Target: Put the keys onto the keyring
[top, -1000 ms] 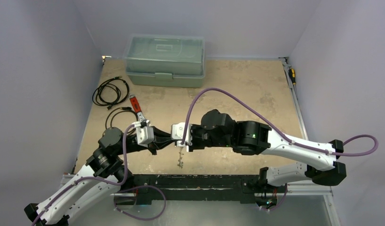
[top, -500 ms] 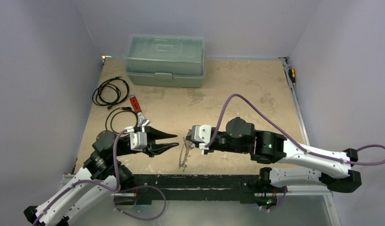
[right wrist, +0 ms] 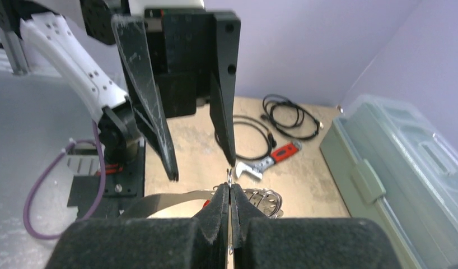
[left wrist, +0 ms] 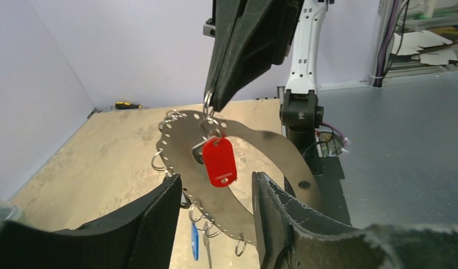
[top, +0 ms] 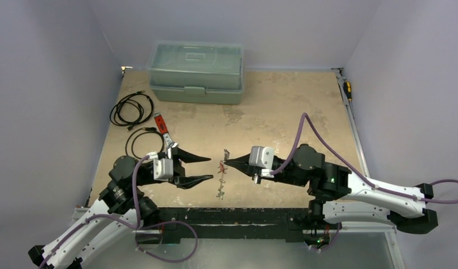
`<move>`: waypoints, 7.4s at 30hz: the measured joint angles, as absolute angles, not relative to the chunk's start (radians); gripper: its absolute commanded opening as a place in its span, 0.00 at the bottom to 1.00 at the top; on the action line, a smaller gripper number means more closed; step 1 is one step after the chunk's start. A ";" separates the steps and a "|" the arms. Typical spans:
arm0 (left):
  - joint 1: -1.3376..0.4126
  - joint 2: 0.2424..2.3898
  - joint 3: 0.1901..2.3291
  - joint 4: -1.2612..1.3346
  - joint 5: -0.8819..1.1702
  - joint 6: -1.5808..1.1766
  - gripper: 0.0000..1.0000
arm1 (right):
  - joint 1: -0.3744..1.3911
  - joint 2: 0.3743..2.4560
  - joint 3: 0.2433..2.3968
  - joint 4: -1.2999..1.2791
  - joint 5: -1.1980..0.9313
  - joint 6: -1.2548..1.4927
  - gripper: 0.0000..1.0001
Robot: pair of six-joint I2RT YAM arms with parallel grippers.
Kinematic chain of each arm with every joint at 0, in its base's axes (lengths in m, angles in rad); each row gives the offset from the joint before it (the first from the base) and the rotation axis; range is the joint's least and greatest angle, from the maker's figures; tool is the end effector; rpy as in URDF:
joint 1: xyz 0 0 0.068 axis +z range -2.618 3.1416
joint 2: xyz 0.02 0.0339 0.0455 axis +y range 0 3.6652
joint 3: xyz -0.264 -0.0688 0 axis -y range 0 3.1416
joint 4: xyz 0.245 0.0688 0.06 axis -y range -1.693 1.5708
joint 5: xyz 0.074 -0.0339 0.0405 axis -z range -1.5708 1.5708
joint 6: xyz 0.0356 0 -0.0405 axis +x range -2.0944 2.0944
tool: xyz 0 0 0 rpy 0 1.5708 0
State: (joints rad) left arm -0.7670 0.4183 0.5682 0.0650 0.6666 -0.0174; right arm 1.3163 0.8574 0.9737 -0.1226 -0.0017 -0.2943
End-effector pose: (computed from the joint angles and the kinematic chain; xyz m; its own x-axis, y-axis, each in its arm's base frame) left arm 0.0651 -0.0934 0.3384 0.1365 -0.1505 -0.9791 0.9829 0.1440 0.1148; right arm 0.0486 0.1870 0.4005 0.2793 -0.0784 -0.9570 -0.9270 0.2376 -0.2901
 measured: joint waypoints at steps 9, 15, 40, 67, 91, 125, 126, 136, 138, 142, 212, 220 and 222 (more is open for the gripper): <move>-0.767 0.467 0.554 0.144 0.744 -0.070 0.54 | 1.316 0.856 0.968 -0.013 -0.051 -0.285 0.00; -0.767 0.470 0.542 0.167 0.753 -0.089 0.51 | 1.316 0.875 0.968 0.027 -0.080 -0.284 0.00; -0.767 0.467 0.541 0.194 0.699 -0.113 0.00 | 1.315 0.902 0.958 0.049 -0.093 -0.281 0.00; -0.767 0.523 0.577 0.022 0.566 -0.051 0.00 | 1.315 0.842 0.809 0.074 0.010 -0.161 0.75; -0.767 1.139 1.064 -0.459 0.106 -0.052 0.00 | 1.315 0.524 0.572 0.150 0.358 -0.060 0.78; -0.756 1.684 1.403 -0.379 0.105 0.002 0.00 | 1.314 0.274 0.544 0.118 0.638 -0.025 0.93; -0.772 1.647 1.314 -0.356 0.097 -0.017 0.00 | 1.314 0.273 0.540 0.118 0.639 -0.023 0.93; -0.825 1.708 1.004 -0.406 0.092 -0.167 0.00 | 1.314 0.324 0.536 0.104 0.637 0.017 0.93; -0.825 1.701 0.999 -0.412 0.091 -0.185 0.00 | 1.314 0.340 0.536 0.103 0.637 0.020 0.93; -0.825 1.668 0.964 -0.406 0.079 -0.210 0.00 | 1.314 0.373 0.536 0.105 0.637 0.024 0.93; -0.828 0.607 0.789 -0.402 -0.619 -0.268 0.91 | 1.314 0.784 0.463 0.495 0.575 -0.001 0.99; -0.784 0.587 0.789 -0.406 -0.625 -0.271 0.92 | 1.314 0.762 0.461 0.636 0.549 0.096 0.99; -0.763 0.587 0.789 -0.406 -0.617 -0.275 0.92 | 1.314 0.750 0.461 0.652 0.548 0.112 0.99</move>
State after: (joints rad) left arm -0.7628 0.5873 0.7887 -0.4057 -0.6167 -0.2749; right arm 1.3144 0.7498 0.4610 0.6521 0.5476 0.1120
